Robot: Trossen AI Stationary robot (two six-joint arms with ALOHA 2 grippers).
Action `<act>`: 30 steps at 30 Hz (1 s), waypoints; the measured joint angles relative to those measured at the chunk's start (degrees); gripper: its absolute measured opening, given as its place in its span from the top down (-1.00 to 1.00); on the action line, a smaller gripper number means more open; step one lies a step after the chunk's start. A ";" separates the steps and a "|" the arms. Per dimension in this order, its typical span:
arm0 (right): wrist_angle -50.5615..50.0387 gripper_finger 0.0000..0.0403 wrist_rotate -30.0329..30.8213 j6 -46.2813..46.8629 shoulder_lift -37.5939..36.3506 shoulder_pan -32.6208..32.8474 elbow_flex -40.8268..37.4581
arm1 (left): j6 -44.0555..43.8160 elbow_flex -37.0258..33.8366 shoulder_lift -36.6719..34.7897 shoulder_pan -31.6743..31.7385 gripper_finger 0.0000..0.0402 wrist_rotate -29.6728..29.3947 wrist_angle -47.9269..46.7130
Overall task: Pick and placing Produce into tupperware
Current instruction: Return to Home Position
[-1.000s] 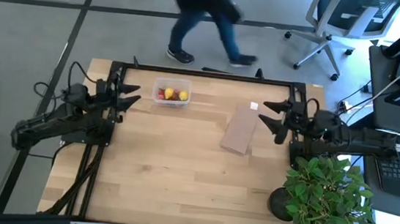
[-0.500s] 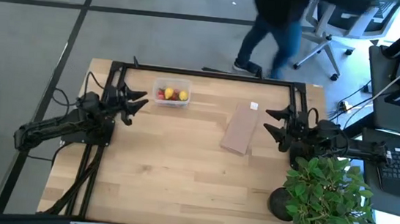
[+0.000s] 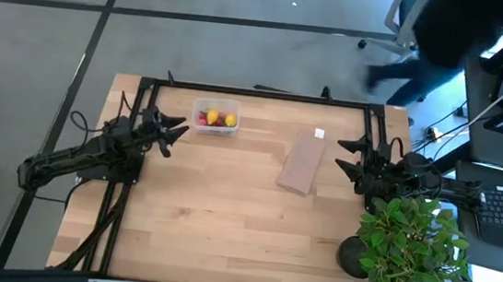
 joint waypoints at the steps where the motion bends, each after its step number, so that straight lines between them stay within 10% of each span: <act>1: -0.75 -0.58 0.00 0.17 -0.43 0.00 0.00 | -0.06 0.00 0.00 0.00 0.15 0.11 -0.14; 30: 10.73 -0.58 9.05 -6.21 -0.34 0.01 -7.46 | 0.02 0.00 0.00 0.00 0.18 0.61 -0.61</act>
